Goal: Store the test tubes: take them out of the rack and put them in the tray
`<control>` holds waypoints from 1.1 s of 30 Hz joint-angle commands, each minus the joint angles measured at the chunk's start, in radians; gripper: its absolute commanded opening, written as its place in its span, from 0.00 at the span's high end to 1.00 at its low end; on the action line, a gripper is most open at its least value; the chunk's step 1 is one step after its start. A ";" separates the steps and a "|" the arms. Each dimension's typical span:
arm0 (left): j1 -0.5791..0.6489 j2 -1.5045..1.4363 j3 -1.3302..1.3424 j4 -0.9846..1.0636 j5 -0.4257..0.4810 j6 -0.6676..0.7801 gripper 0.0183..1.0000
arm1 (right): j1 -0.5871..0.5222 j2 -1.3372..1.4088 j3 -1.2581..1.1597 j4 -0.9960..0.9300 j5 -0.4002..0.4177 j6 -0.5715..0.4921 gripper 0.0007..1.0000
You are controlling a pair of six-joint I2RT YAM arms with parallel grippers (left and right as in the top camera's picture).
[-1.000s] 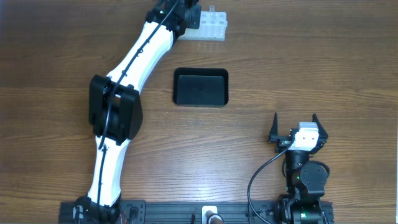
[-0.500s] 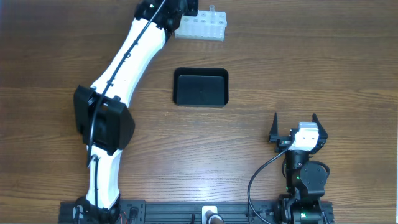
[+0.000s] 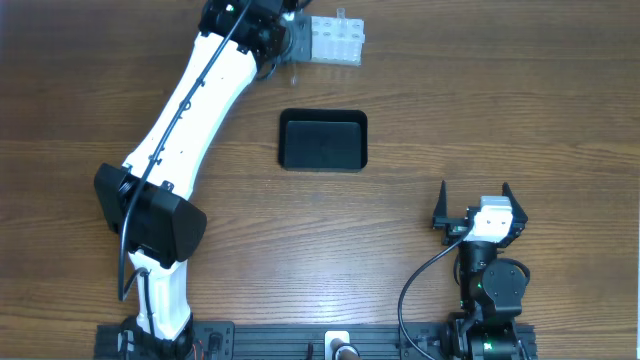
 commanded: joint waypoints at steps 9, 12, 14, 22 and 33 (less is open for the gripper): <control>0.002 0.068 0.017 -0.240 0.156 -0.084 0.98 | -0.007 -0.010 -0.005 -0.004 -0.008 -0.001 0.01; 0.002 0.107 0.017 -0.253 0.203 -0.084 0.98 | -0.007 -0.010 -0.005 -0.004 -0.008 -0.001 0.01; 0.002 0.138 0.017 -0.271 0.222 -0.085 0.98 | -0.007 -0.010 -0.005 -0.004 -0.008 -0.001 0.01; 0.001 0.212 0.017 -0.301 0.222 -0.084 0.98 | -0.007 -0.010 -0.005 -0.004 -0.008 -0.001 0.01; 0.001 0.273 0.017 -0.282 0.222 -0.084 0.98 | -0.007 -0.010 -0.005 -0.004 -0.008 -0.001 0.01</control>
